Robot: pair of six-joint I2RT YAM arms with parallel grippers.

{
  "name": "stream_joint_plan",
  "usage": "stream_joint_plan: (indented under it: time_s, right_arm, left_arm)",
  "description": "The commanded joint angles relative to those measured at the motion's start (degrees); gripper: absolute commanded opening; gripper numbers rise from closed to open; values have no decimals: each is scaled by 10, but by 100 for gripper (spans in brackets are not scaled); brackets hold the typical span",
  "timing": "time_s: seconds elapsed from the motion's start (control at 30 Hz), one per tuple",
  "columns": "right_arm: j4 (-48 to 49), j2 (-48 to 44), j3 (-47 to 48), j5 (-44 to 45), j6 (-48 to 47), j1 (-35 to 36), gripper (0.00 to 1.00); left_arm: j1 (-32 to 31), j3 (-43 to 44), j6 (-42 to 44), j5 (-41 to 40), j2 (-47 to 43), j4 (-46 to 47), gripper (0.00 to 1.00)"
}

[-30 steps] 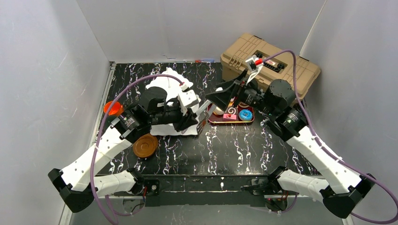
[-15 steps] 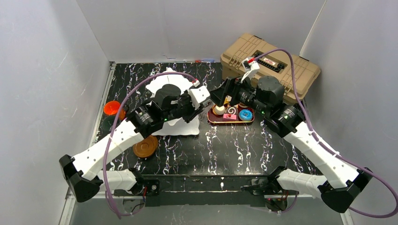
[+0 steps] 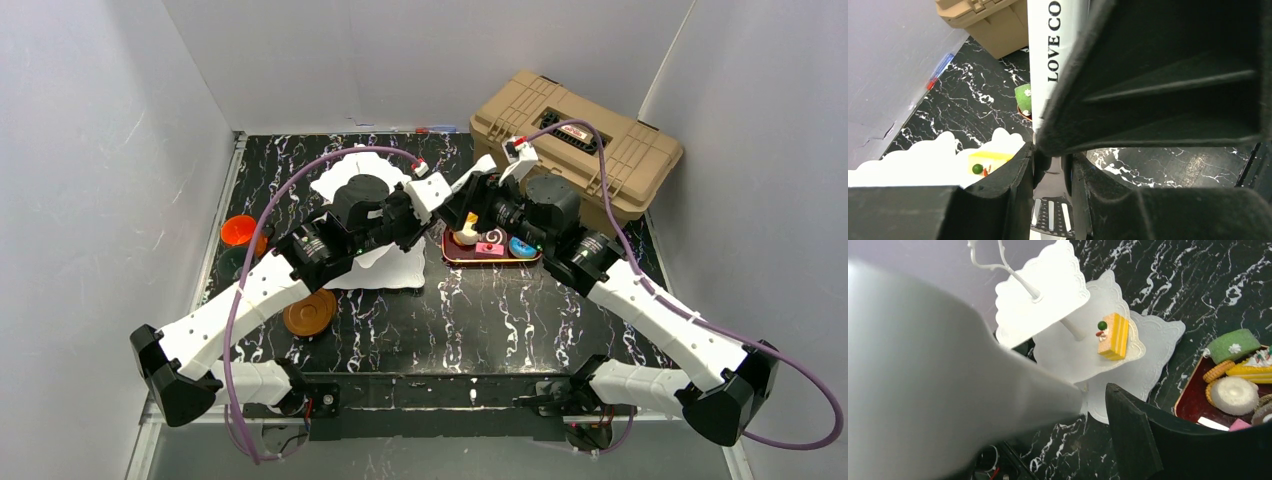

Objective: Serve the afternoon tea
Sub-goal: Adjust the clamp.

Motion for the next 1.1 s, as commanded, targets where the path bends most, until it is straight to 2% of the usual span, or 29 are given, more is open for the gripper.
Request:
stream_joint_plan:
  time_s: [0.0,0.23,0.37,0.43,0.77,0.83,0.9,0.93,0.97,1.0,1.07]
  right_arm:
    - [95,3,-2,6,16,2,86]
    - [131,7,-10,-21,33,2,85]
    - [115,16,-8,-22,46,3,68]
    - [91,22,-6,-22,51,2,65]
    - [60,35,9,-10,45,3,67]
    - [61,32,8,-10,44,2,61]
    - [70,24,2,12,41,3,52]
    - [69,21,1,18,34,3,47]
    - [63,17,2,26,26,2,44]
    - [52,14,6,35,18,2,43]
    - [30,5,9,54,0,2,43]
  left_arm:
    - [-9,20,-11,-1,-1,21,0]
    - [-10,13,-12,-3,-3,22,0]
    - [-10,17,-9,-11,0,28,0]
    - [-10,19,-5,-12,1,29,0]
    - [-15,16,1,-12,-1,34,0]
    - [-16,18,1,-9,-2,30,0]
    - [-19,18,-2,0,-4,24,0]
    - [-19,19,-5,5,-4,20,5]
    - [-19,21,-6,10,-5,15,18]
    - [-19,22,-8,15,-6,10,34]
    - [-19,29,-11,25,-6,-4,59]
